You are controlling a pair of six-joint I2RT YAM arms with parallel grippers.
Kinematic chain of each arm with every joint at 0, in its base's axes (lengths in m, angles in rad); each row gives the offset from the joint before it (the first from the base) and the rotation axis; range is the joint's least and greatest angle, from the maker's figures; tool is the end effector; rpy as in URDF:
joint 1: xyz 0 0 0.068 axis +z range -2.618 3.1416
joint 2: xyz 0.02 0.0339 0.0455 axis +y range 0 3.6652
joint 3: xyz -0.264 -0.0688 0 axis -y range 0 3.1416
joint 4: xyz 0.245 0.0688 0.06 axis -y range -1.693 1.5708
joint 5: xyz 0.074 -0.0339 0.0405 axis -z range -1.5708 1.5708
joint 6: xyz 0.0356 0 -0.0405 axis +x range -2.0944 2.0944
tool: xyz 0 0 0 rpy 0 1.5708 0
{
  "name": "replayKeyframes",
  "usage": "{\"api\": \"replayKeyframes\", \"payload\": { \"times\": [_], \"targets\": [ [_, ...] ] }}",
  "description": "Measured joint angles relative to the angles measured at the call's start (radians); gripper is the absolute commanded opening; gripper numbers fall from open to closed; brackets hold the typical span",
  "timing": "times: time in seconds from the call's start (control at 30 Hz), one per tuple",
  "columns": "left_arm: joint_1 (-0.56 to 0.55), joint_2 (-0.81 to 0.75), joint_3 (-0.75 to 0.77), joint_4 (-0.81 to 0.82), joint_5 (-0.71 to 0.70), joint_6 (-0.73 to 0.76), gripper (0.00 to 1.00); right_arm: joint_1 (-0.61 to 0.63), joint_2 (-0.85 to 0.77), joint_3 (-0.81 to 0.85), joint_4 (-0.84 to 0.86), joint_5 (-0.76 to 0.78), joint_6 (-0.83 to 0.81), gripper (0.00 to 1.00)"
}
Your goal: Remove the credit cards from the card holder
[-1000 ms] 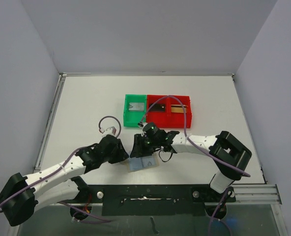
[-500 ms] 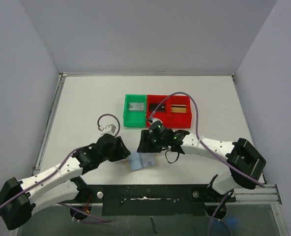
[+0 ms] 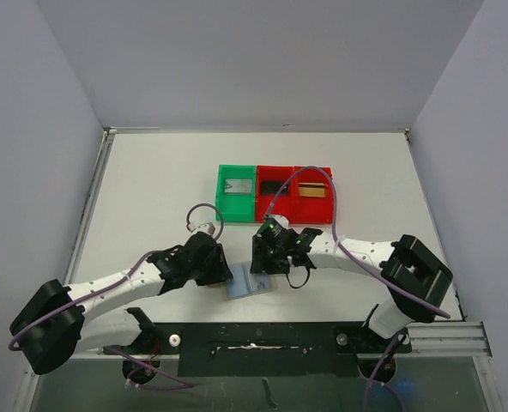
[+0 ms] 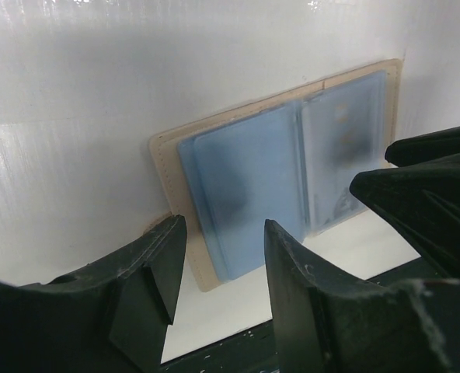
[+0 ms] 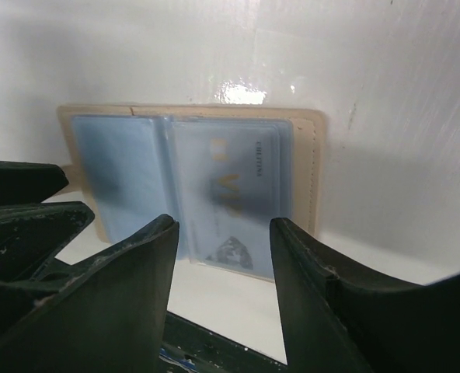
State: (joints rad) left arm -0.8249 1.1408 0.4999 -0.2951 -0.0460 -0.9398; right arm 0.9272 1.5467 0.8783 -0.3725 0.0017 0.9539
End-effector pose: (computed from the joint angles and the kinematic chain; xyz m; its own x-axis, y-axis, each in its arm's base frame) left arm 0.1418 -0.1511 0.1669 -0.8998 -0.2146 -0.3797 -0.0193 0.8893 -0.4570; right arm 0.1792 0.2387 0.1781 -0.9516 0.0907 -0.2936 -0.0401 0.9106 0.4114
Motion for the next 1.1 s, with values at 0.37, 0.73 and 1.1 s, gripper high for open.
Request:
{"api": "replayKeyframes", "payload": {
  "times": [0.37, 0.73, 1.1],
  "targets": [
    [0.0, 0.059, -0.014, 0.016, 0.016, -0.001, 0.34, 0.011, 0.038, 0.001, -0.011, 0.007, 0.003, 0.54],
    [0.002, 0.071, -0.013, 0.021, 0.016, 0.007, 0.27, 0.017, 0.056, 0.015, -0.019, 0.006, -0.003, 0.41],
    [0.002, 0.074, -0.013, 0.024, 0.018, 0.009, 0.25, 0.017, 0.038, 0.014, -0.019, 0.008, -0.028, 0.27]
  ]
}}
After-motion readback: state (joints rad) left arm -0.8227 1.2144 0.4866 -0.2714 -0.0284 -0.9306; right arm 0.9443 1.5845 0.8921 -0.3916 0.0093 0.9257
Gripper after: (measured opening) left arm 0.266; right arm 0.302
